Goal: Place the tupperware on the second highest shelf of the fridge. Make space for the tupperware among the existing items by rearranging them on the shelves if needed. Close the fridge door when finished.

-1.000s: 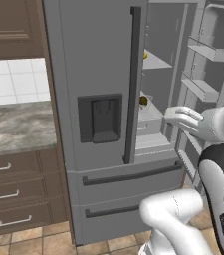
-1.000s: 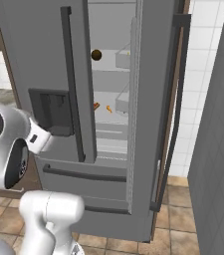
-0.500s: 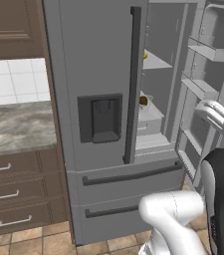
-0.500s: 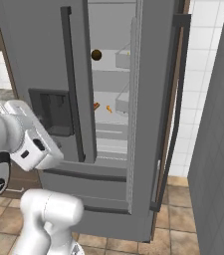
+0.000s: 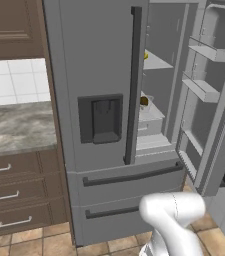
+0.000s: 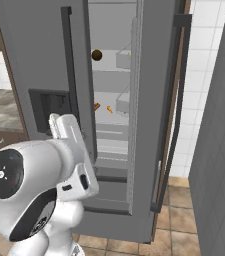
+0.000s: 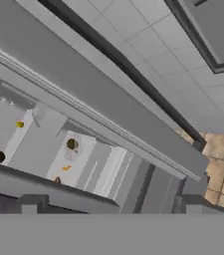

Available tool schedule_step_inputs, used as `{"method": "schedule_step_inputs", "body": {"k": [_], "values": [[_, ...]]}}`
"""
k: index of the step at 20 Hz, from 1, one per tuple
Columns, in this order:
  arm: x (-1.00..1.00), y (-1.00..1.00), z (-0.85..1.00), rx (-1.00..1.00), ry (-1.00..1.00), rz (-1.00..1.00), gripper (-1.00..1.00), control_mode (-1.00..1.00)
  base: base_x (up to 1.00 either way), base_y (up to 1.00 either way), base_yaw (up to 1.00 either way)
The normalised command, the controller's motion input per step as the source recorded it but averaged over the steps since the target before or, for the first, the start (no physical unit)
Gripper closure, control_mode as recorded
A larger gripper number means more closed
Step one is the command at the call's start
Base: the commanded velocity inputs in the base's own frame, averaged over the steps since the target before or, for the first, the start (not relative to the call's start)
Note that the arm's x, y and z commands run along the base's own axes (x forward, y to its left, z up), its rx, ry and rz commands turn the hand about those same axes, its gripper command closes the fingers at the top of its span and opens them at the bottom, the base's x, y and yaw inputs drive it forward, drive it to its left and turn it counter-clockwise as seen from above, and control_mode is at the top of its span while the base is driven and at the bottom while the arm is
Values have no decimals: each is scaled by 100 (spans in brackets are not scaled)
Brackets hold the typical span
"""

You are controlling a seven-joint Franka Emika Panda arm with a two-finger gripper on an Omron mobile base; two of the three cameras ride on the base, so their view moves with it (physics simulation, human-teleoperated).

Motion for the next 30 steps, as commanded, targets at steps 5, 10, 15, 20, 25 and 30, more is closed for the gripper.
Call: {"method": "schedule_step_inputs", "body": {"k": [5,10,15,20,25,30], "values": [[-16,-87,0,24,-11,-20,-100,-100,0,0,0],[0,-71,-2,18,-8,-25,-100,-100,0,0,0],[3,-50,-34,16,-7,-25,-100,-100,0,0,0],[45,-30,-20,16,2,-7,-100,-100,0,0,0],[61,-34,-1,18,6,5,-100,-100,0,0,0],[51,-40,-4,19,2,14,-100,-100,0,0,0]]}}
